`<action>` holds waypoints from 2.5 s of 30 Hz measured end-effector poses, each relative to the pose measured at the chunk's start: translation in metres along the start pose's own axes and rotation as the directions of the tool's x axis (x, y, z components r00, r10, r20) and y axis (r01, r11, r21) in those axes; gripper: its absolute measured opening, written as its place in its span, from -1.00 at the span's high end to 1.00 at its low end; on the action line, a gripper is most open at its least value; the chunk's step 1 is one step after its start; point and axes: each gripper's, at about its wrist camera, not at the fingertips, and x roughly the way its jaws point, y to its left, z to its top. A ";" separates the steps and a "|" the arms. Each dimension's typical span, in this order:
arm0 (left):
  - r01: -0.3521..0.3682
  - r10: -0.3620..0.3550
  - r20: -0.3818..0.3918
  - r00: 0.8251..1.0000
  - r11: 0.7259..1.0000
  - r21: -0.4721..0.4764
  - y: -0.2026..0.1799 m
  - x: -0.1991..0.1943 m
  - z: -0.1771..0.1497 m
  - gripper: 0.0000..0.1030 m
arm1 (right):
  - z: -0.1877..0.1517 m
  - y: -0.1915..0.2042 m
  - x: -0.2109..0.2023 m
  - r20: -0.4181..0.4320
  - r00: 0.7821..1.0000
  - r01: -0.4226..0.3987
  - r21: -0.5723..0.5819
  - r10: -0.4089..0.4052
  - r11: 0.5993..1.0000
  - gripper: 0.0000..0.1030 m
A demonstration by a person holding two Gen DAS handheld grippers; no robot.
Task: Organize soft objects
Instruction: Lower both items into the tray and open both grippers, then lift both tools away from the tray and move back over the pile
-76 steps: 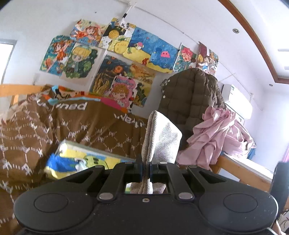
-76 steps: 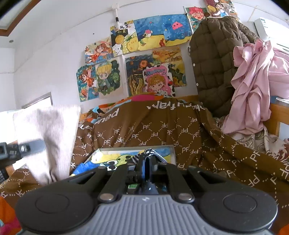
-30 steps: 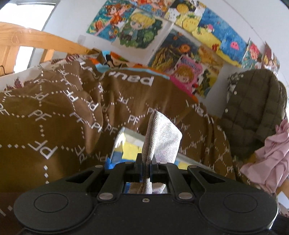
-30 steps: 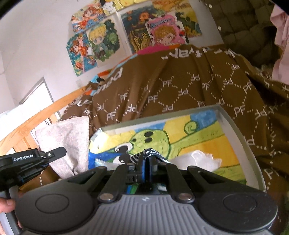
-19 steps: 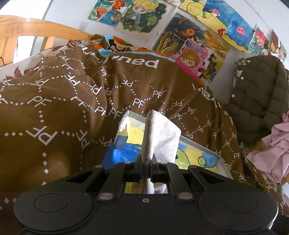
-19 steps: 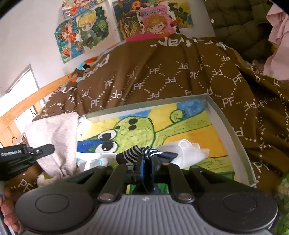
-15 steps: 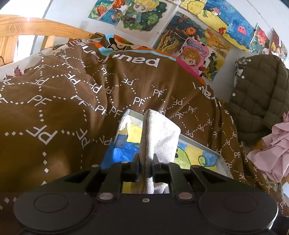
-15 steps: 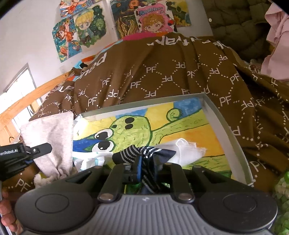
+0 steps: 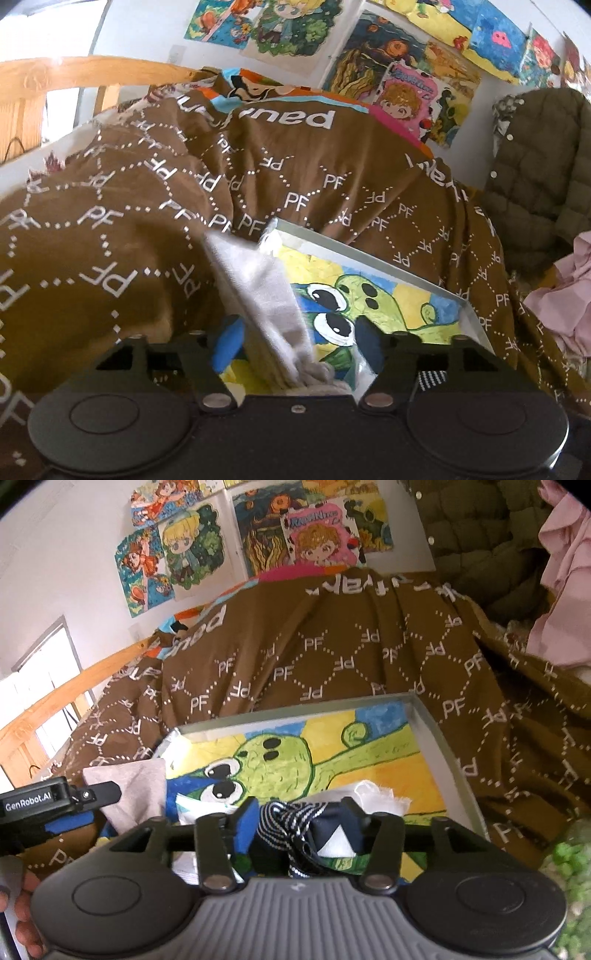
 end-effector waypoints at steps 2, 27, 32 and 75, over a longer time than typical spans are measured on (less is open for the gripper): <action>0.006 -0.005 -0.011 1.000 1.000 0.023 -0.006 -0.005 0.001 -0.52 | 0.002 0.001 -0.009 0.013 1.000 -0.001 -0.007 0.001 1.000 -0.24; 0.045 -0.095 0.299 0.950 0.984 0.170 -0.069 -0.170 -0.013 -0.98 | 0.011 0.016 -0.178 0.319 0.947 -0.012 -0.110 0.046 0.994 -0.99; 0.046 -0.114 0.330 0.937 0.977 0.208 -0.083 -0.198 -0.032 -0.98 | -0.002 0.015 -0.209 0.350 0.936 0.010 -0.125 0.035 0.992 -0.99; 0.059 -0.101 0.101 0.990 0.934 0.351 -0.104 -0.266 -0.157 -0.98 | -0.108 -0.011 -0.299 0.146 0.977 0.177 -0.146 -0.155 0.973 -0.99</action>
